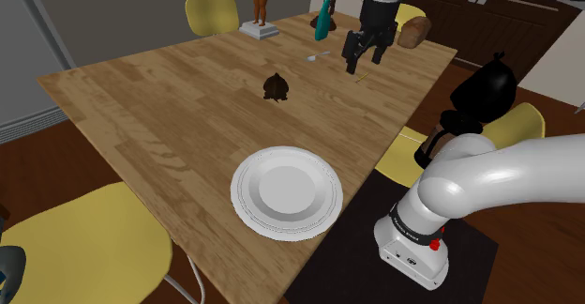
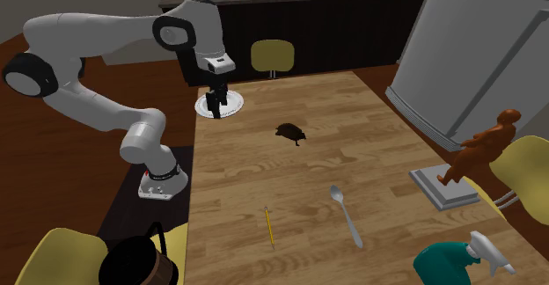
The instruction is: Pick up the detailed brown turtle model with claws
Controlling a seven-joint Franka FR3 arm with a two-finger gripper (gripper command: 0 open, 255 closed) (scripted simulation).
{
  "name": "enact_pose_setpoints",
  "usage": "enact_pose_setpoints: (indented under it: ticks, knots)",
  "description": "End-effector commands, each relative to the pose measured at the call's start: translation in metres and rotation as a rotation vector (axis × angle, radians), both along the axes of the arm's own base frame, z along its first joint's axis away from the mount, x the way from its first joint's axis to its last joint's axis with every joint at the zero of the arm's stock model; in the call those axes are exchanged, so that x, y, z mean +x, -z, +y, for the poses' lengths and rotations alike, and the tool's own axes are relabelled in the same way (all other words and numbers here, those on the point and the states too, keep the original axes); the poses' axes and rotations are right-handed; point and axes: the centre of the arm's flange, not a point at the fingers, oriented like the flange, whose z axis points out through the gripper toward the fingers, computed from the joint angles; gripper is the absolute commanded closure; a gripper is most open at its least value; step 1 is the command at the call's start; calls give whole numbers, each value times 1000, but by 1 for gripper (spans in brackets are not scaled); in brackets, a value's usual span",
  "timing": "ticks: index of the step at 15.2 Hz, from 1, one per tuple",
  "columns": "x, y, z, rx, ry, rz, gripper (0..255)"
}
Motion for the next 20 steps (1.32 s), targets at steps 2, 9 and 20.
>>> enact_pose_setpoints:
  ticks: [2, 9, 20]
  knots:
    - [13, 5, 2, 12, 24, 5, 0]
    - [104, 37, 6, 96, 196, 38, 0]
    - [243, 96, -13, 228, 465, 90, 0]
